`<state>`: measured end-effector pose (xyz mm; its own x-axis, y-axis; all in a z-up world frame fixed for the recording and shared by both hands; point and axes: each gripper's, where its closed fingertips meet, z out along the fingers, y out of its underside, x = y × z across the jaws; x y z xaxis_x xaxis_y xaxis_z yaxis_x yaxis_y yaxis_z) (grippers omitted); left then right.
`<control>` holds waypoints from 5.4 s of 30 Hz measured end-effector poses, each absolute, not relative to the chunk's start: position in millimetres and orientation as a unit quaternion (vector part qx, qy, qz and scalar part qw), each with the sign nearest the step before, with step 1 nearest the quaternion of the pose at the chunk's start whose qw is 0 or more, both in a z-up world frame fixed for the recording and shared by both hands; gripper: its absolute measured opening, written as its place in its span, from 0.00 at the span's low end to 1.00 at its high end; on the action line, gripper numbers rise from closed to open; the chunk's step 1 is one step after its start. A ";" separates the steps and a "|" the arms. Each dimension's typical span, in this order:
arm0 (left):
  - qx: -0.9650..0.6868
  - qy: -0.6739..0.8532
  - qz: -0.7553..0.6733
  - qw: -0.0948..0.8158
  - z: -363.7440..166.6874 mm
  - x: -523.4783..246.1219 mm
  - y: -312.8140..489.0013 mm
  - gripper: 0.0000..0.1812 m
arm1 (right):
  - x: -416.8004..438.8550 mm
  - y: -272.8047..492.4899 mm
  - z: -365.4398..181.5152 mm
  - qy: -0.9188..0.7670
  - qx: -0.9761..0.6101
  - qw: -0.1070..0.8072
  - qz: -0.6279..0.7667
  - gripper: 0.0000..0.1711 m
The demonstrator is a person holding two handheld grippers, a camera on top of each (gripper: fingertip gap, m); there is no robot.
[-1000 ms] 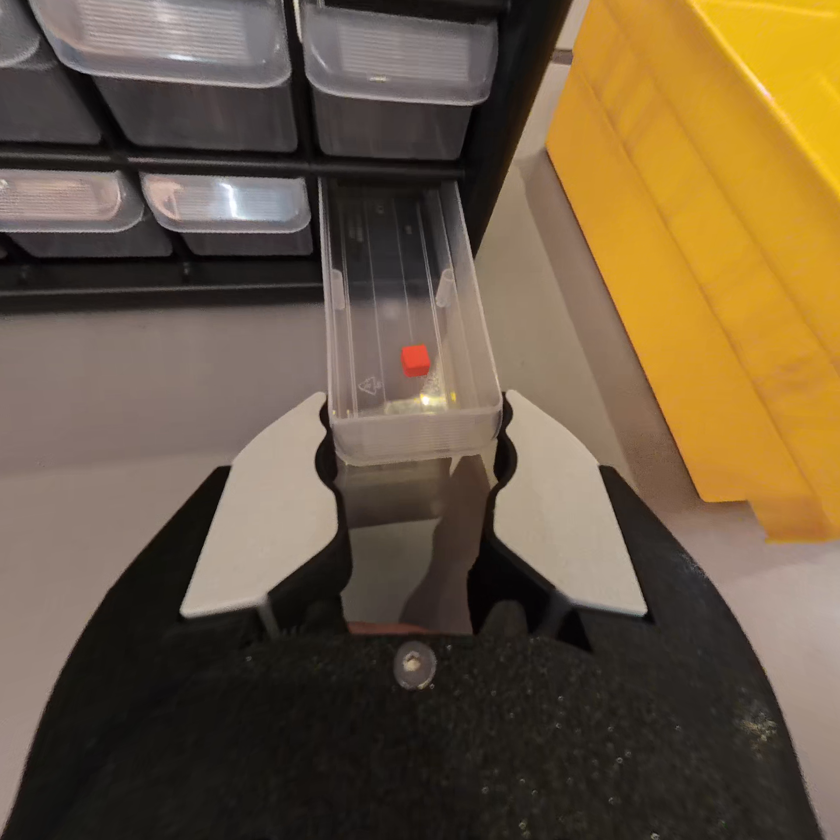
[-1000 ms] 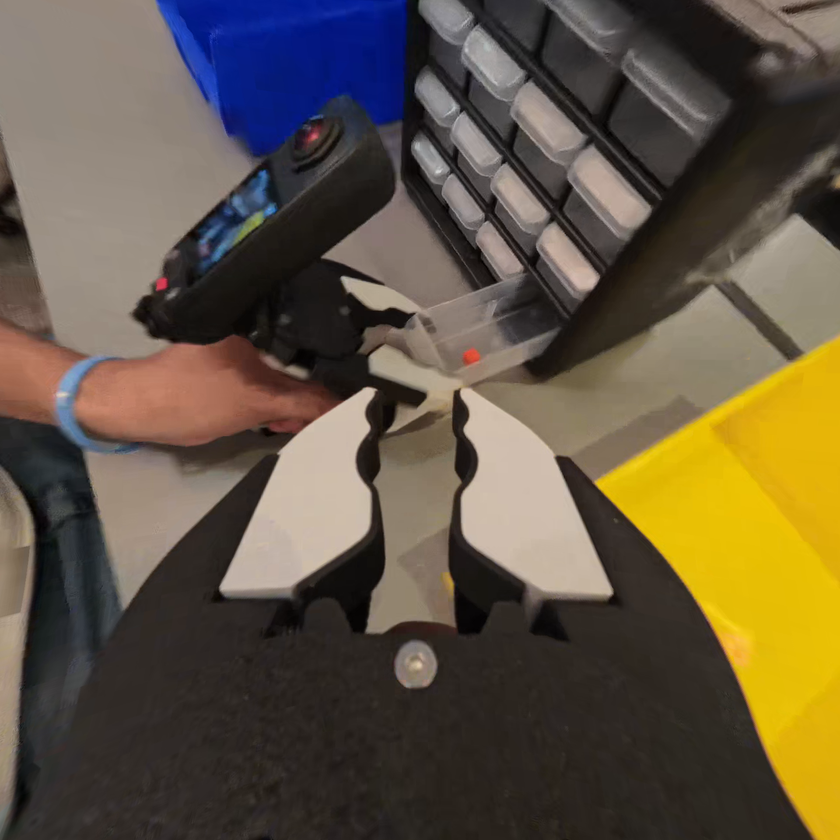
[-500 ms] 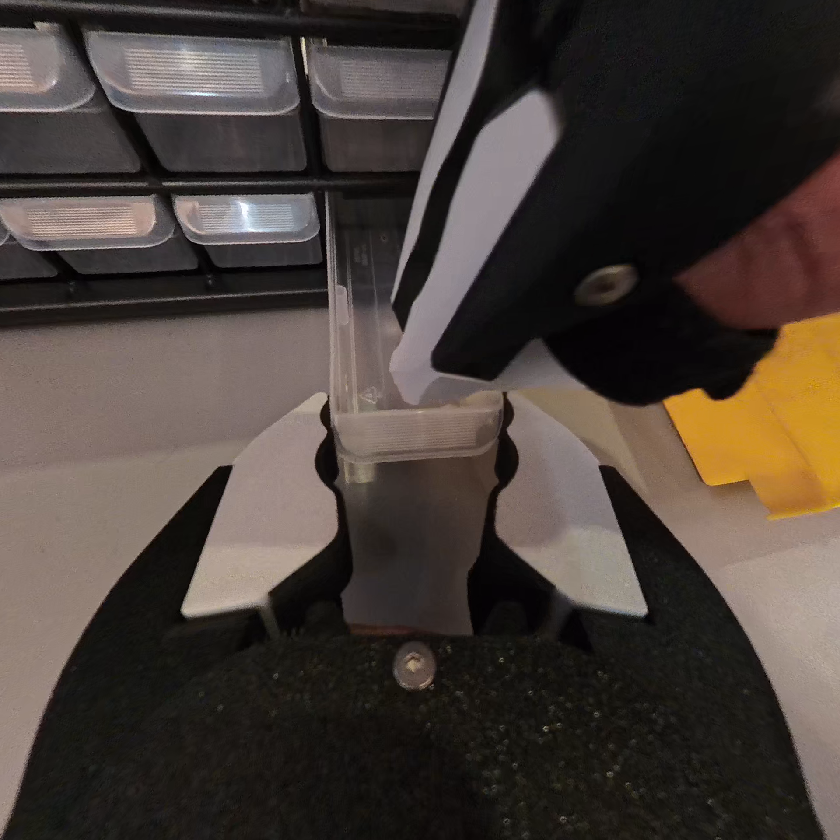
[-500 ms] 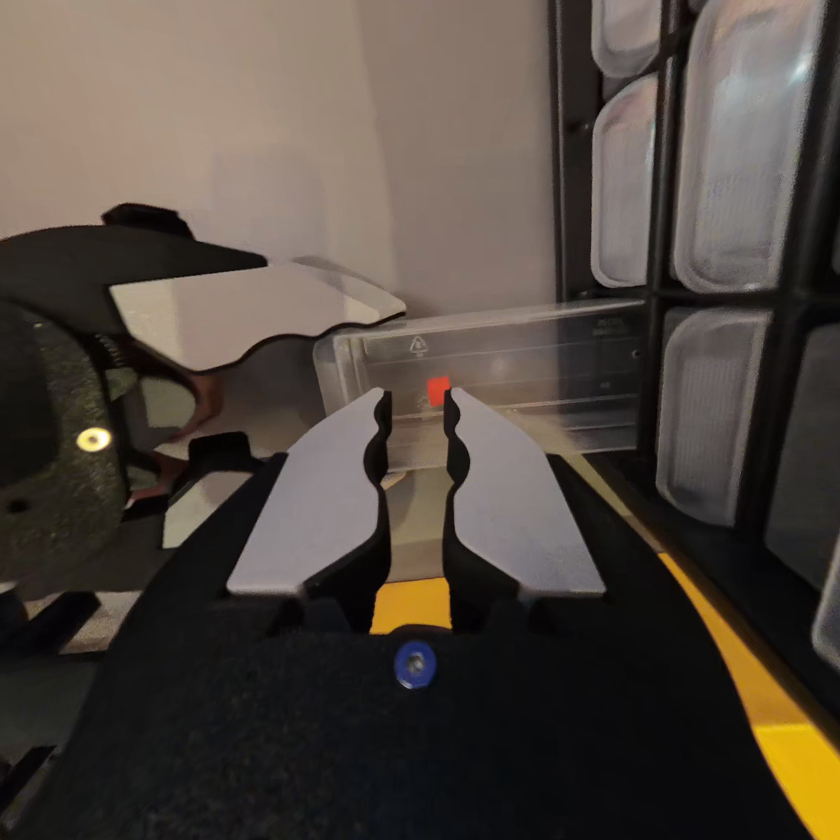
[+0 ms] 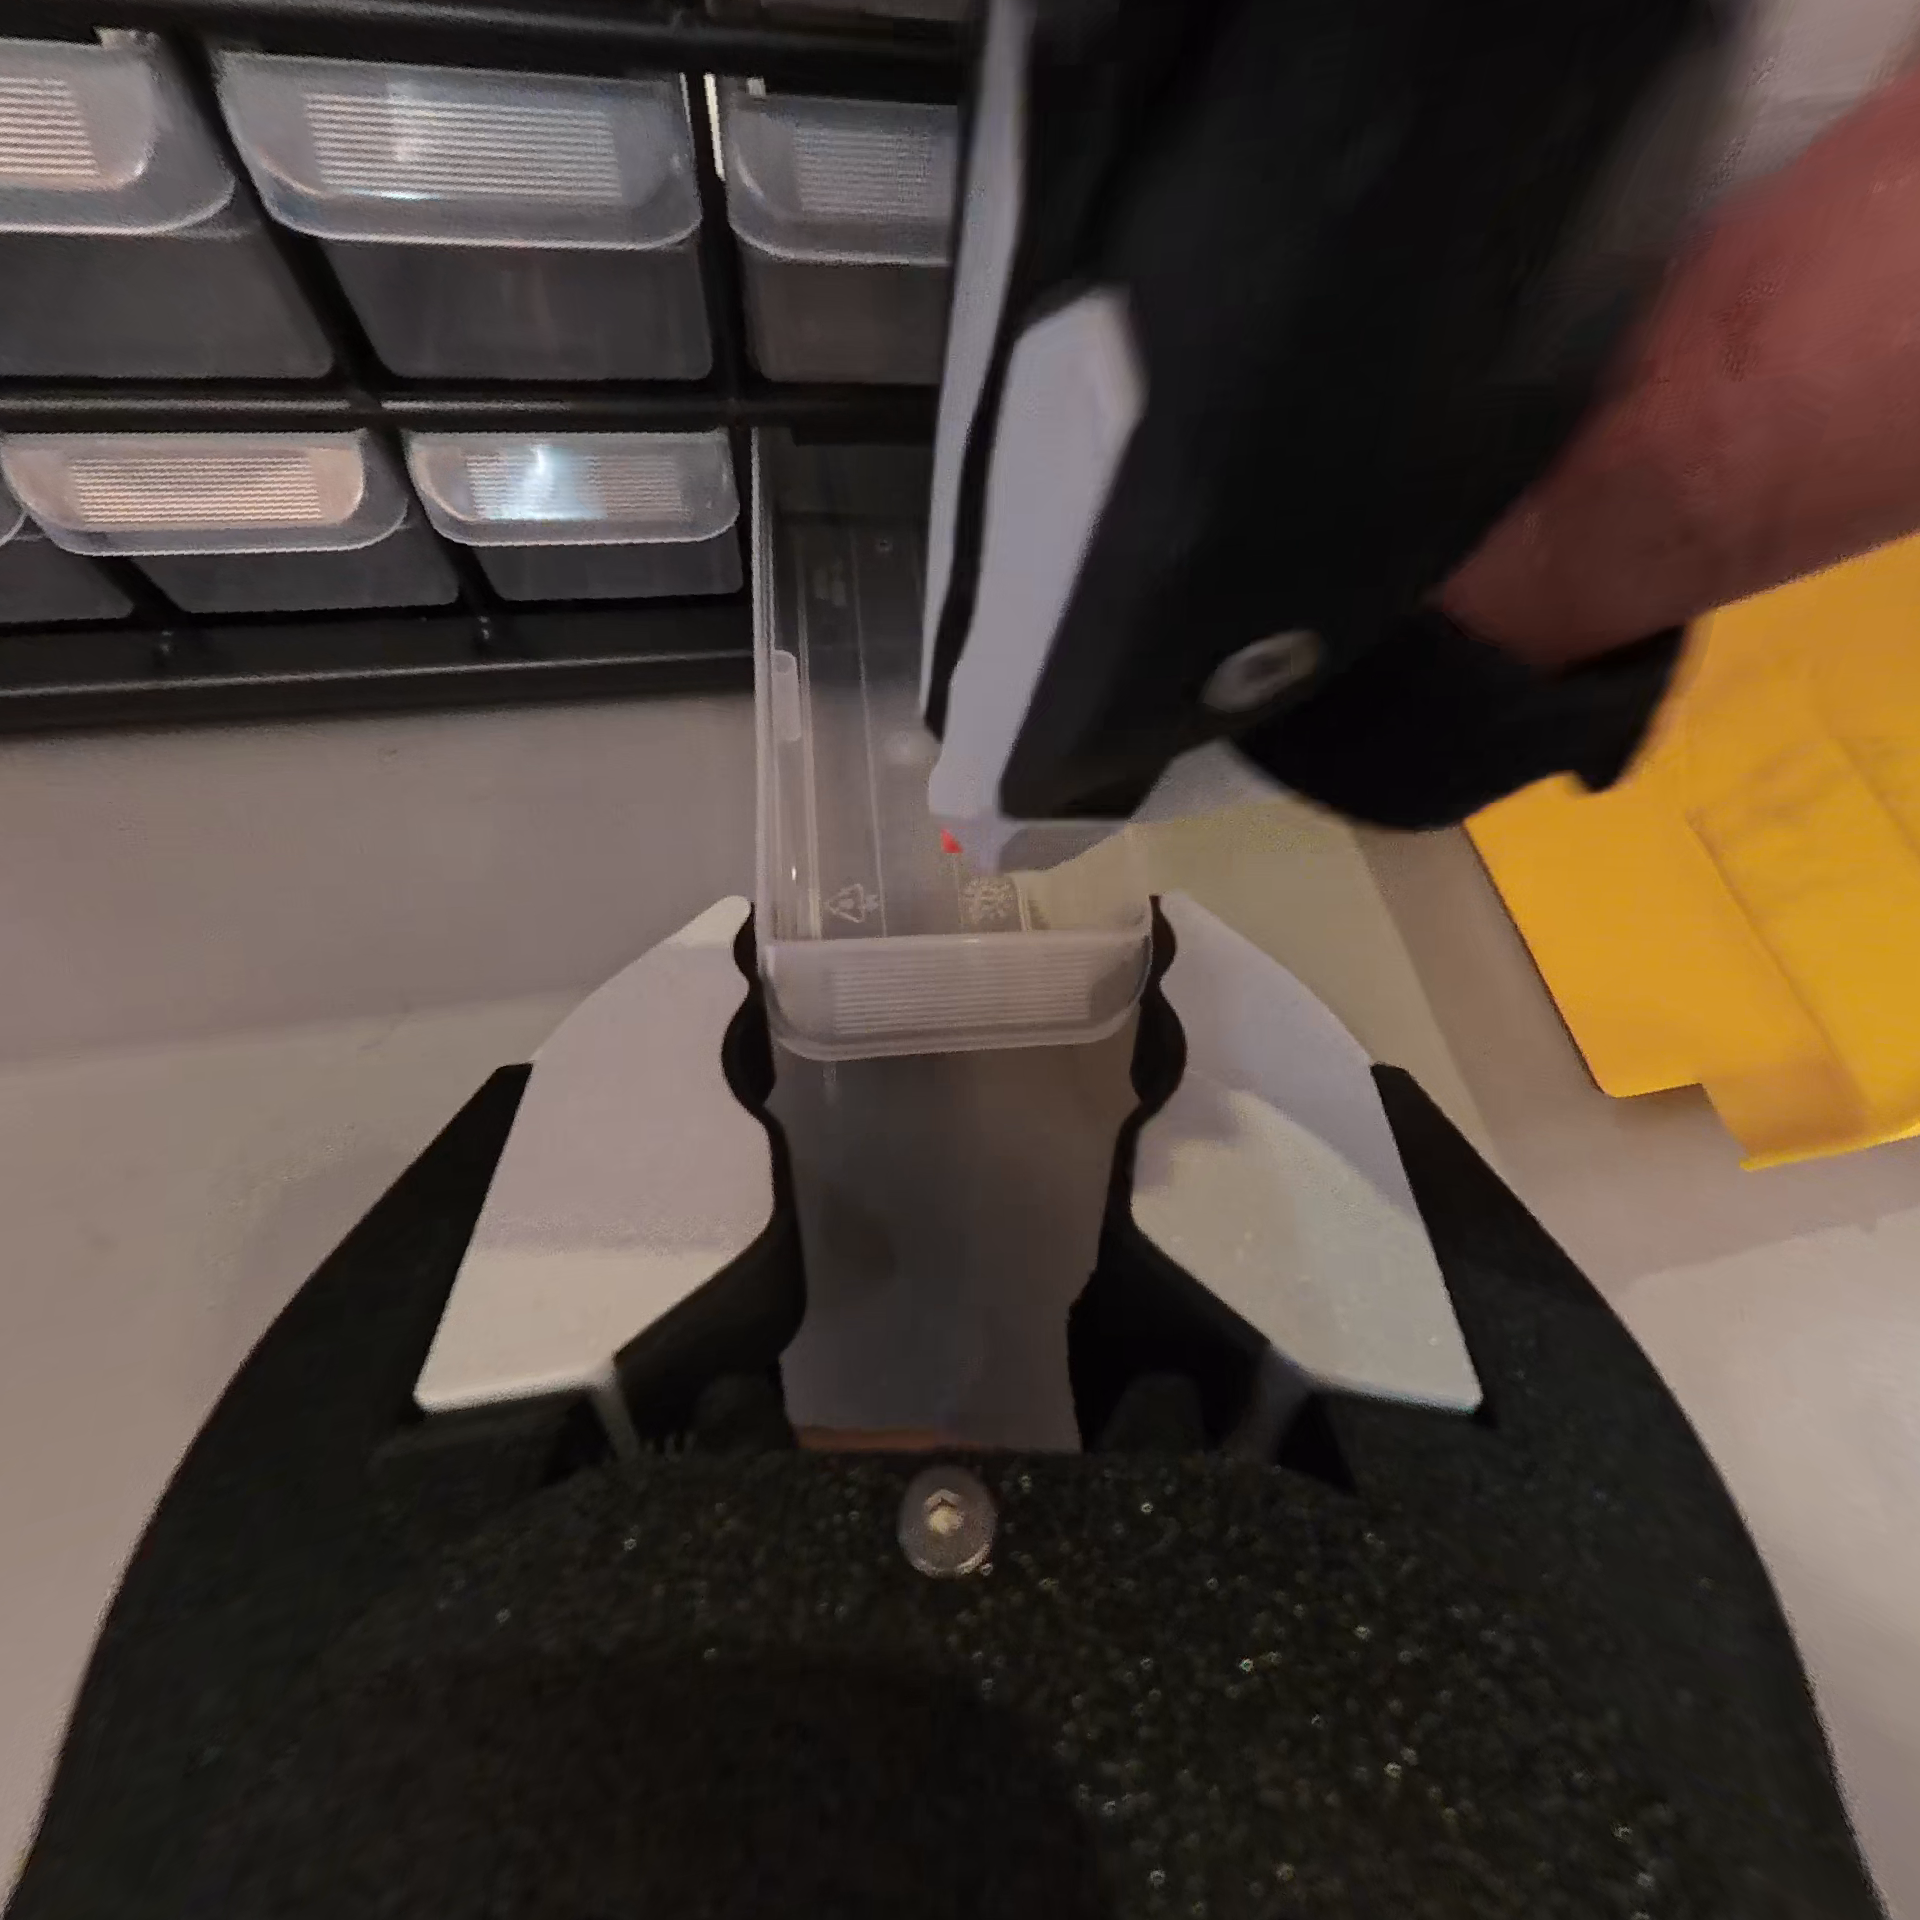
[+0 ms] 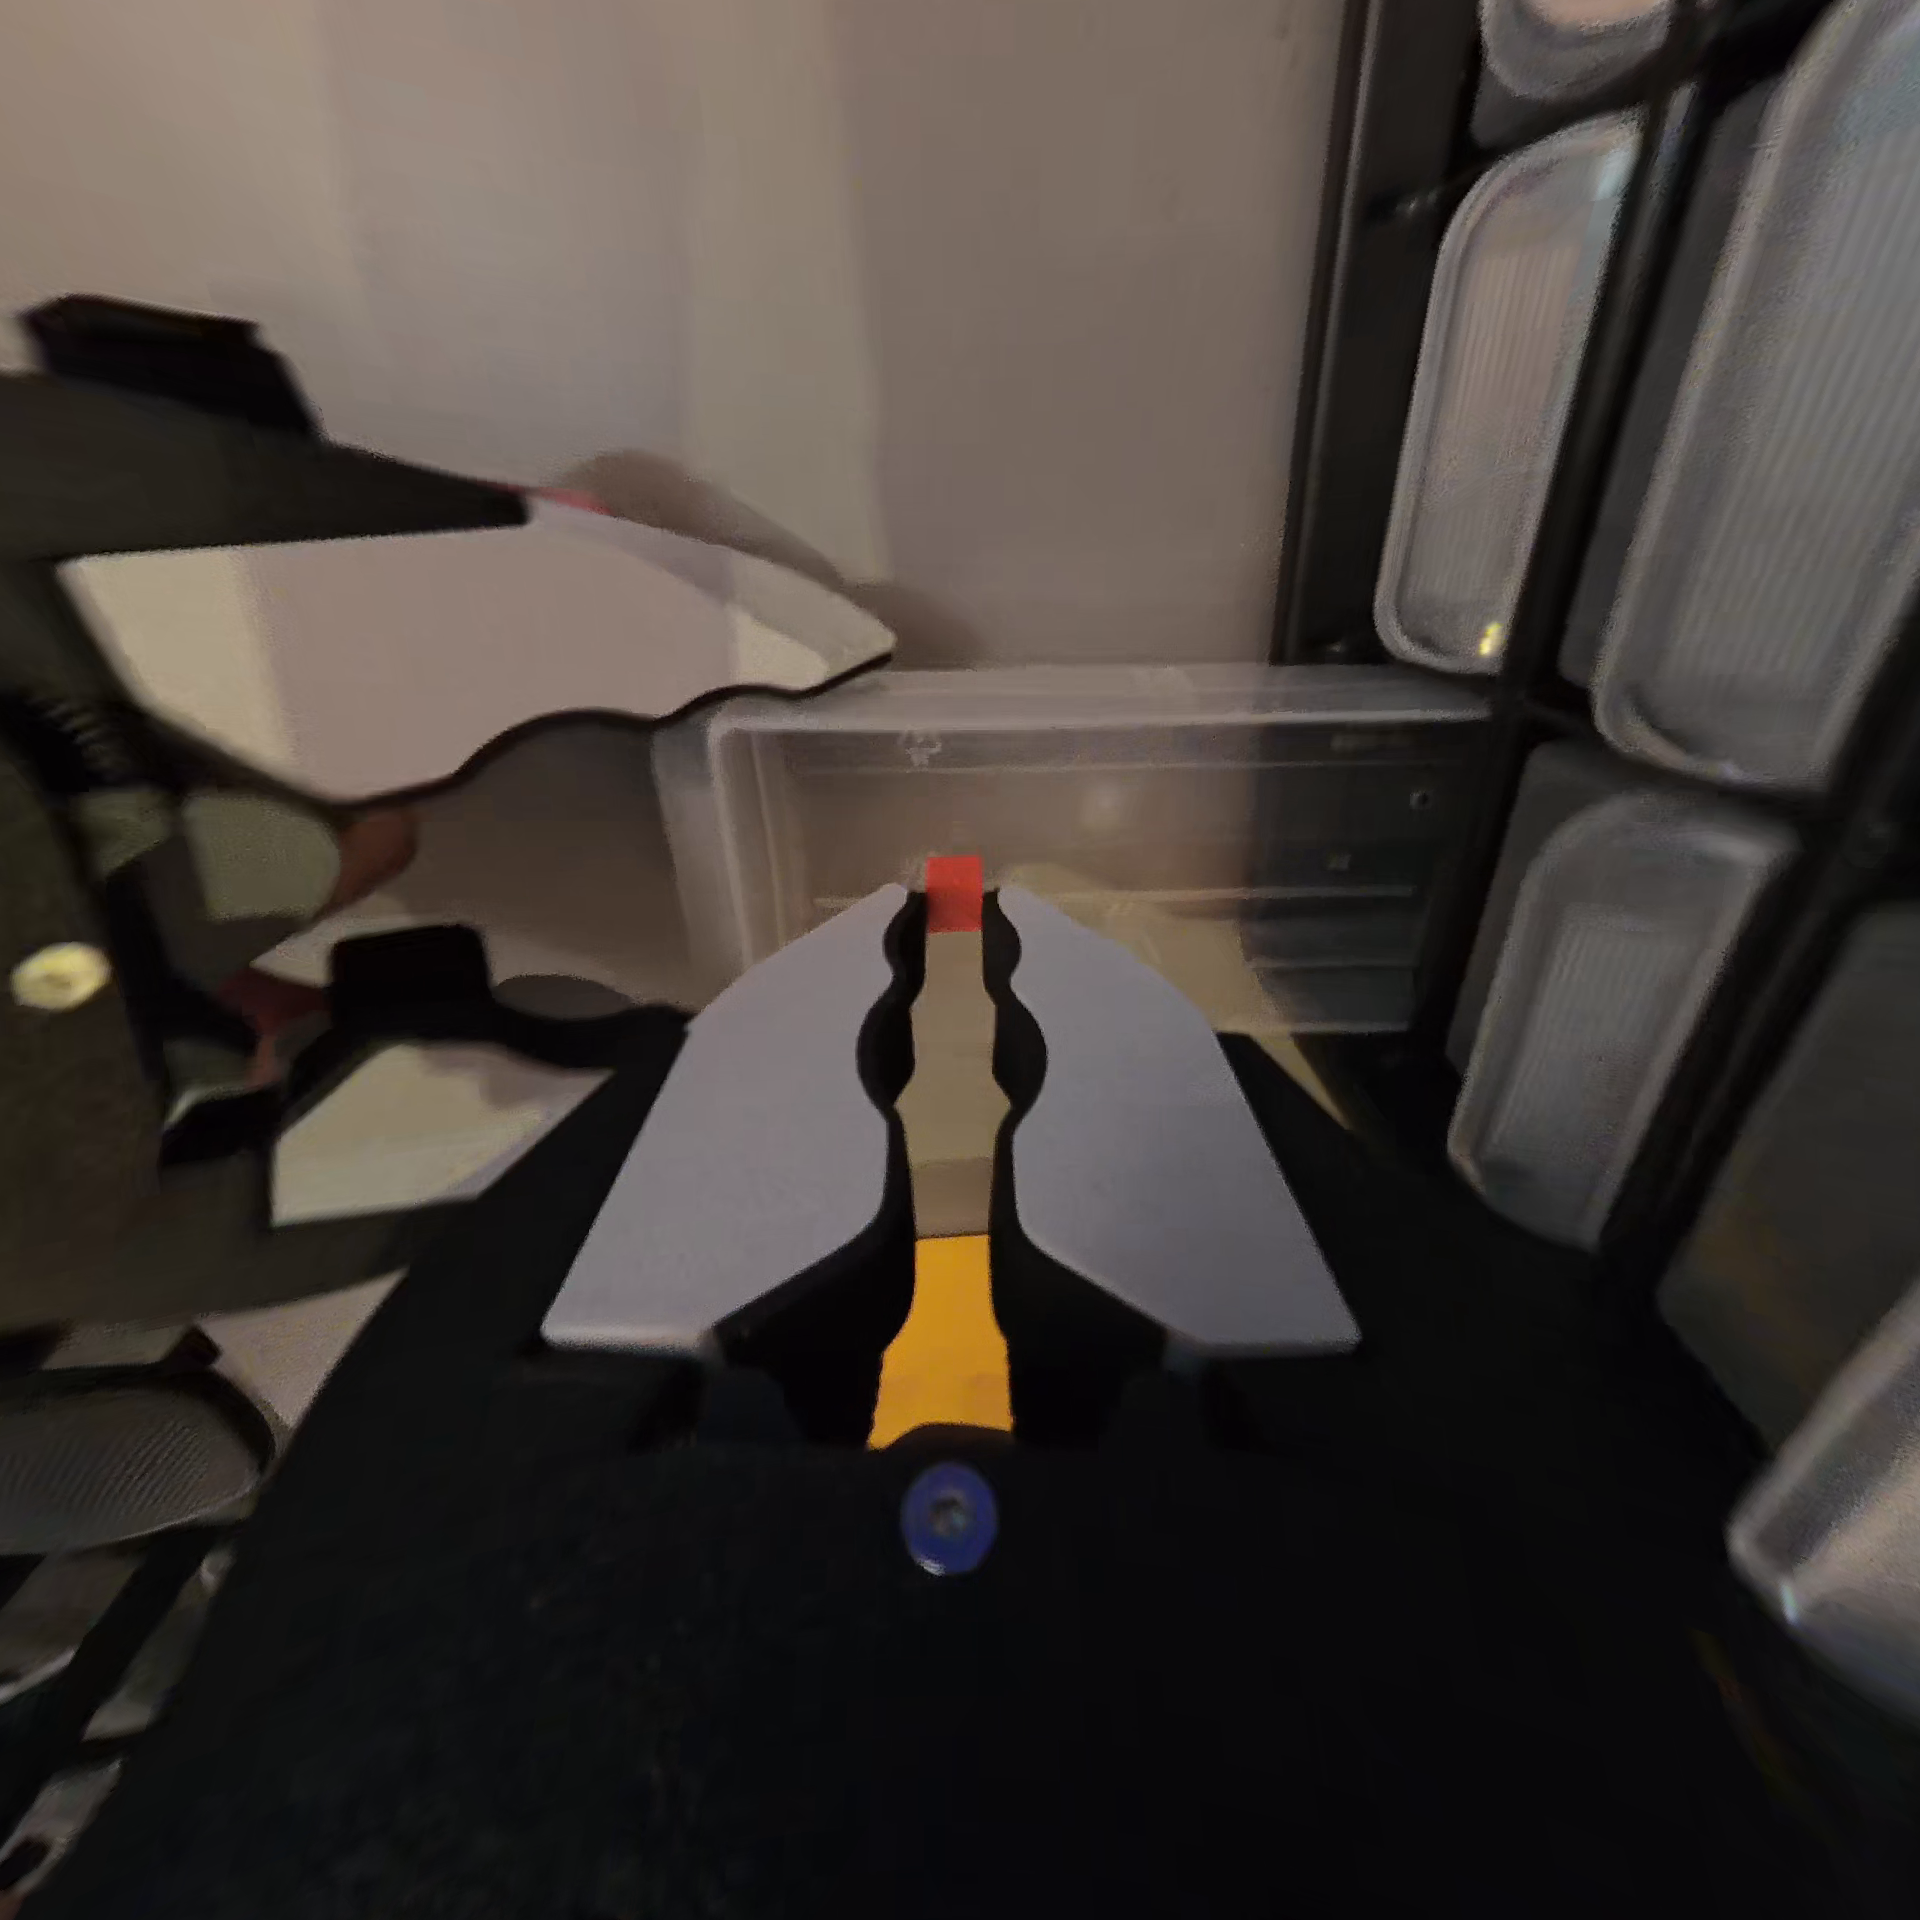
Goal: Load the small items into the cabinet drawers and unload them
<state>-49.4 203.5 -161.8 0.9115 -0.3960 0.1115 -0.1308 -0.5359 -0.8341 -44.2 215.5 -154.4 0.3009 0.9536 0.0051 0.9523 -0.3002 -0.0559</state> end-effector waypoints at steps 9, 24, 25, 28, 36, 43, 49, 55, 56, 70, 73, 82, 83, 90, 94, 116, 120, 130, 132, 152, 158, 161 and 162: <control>-0.860 0.149 -0.156 0.462 -159.0 -50.7 204.1 0.37 | 65.9 184.6 -38.0 -0.454 -0.862 0.220 0.048 0.06; -0.867 0.165 -0.149 0.446 -162.3 -45.8 217.8 0.37 | 168.2 188.6 -190.0 -0.264 -0.964 0.018 0.012 0.06; -0.868 0.166 -0.150 0.444 -162.7 -45.0 219.3 0.37 | 168.3 189.2 -191.3 -0.264 -0.964 0.018 0.011 0.06; -0.871 0.169 -0.150 0.437 -163.3 -41.9 226.6 0.37 | 173.2 192.9 -190.4 -0.258 -0.966 0.028 -0.004 0.06; -0.868 0.163 -0.174 0.437 -158.4 -32.1 245.6 0.39 | 165.8 187.2 -94.4 -0.201 -0.934 0.296 -0.020 0.17; -0.855 0.160 -0.220 0.442 -145.7 -67.9 208.8 0.33 | 19.1 117.6 -61.1 -0.118 -0.802 0.551 0.200 0.16; -0.843 0.170 -0.198 0.470 -120.8 -139.3 200.7 0.33 | -49.4 150.4 -122.5 -0.005 -0.820 0.540 0.189 0.22; -0.820 0.211 -0.158 0.508 -120.8 -215.8 151.5 0.33 | -45.8 202.8 -155.9 0.051 -0.866 0.492 0.072 0.10; -0.808 0.220 -0.142 0.528 -119.1 -225.3 143.9 0.33 | -46.5 210.5 -157.8 0.049 -0.871 0.486 0.058 0.05; -0.827 0.170 -0.214 0.492 -140.0 -256.4 120.5 0.31 | -29.4 282.2 -145.0 0.076 -0.873 0.482 -0.022 0.00; -0.825 0.165 -0.209 0.498 -138.4 -258.9 125.5 0.31 | -32.4 283.7 -143.3 0.064 -0.871 0.486 -0.030 0.00; -0.825 0.105 -0.284 0.477 -134.7 -273.5 142.6 0.35 | -68.0 196.8 -97.2 -0.102 -0.815 0.568 0.052 0.16; -0.825 0.104 -0.285 0.476 -134.7 -275.5 144.3 0.35 | -64.2 183.3 -92.0 -0.117 -0.804 0.581 0.051 0.17; -0.821 0.076 -0.361 0.436 -130.4 -279.8 138.5 0.27 | -17.7 103.4 -107.3 -0.079 -0.798 0.595 0.052 0.18; -0.812 0.071 -0.337 0.471 -120.0 -306.6 137.7 0.33 | 8.2 78.9 -95.2 -0.063 -0.784 0.615 0.047 0.23; -0.807 0.168 -0.187 0.535 -115.4 -298.7 142.1 0.33 | 100.2 82.1 -78.9 -0.026 -0.754 0.656 0.014 0.27; -0.793 0.275 -0.252 0.481 -108.4 -158.7 113.7 0.39 | 208.6 69.5 -80.6 0.106 -0.749 0.651 -0.064 0.33; -0.831 0.308 -0.152 0.438 -141.5 85.8 149.5 0.34 | 253.6 55.8 -101.9 0.198 -0.755 0.625 0.009 0.34; -0.843 0.287 -0.170 0.422 -144.5 93.8 157.8 0.18 | 251.2 60.4 -104.5 0.188 -0.762 0.619 0.013 0.33; -0.832 0.306 -0.305 0.348 -115.5 -114.6 113.1 0.03 | 281.7 62.4 -75.9 0.203 -0.716 0.667 0.034 0.31; -0.851 0.210 -0.303 0.374 -124.0 -229.3 78.7 0.03 | 252.6 75.6 -80.7 0.151 -0.742 0.653 0.007 0.31; -0.857 0.154 -0.287 0.400 -127.2 -281.2 71.6 0.03 | 237.8 79.9 -85.3 0.131 -0.752 0.646 0.007 0.31; -0.858 0.135 -0.283 0.408 -128.3 -295.7 70.7 0.03 | 233.3 81.1 -86.4 0.125 -0.755 0.644 0.007 0.31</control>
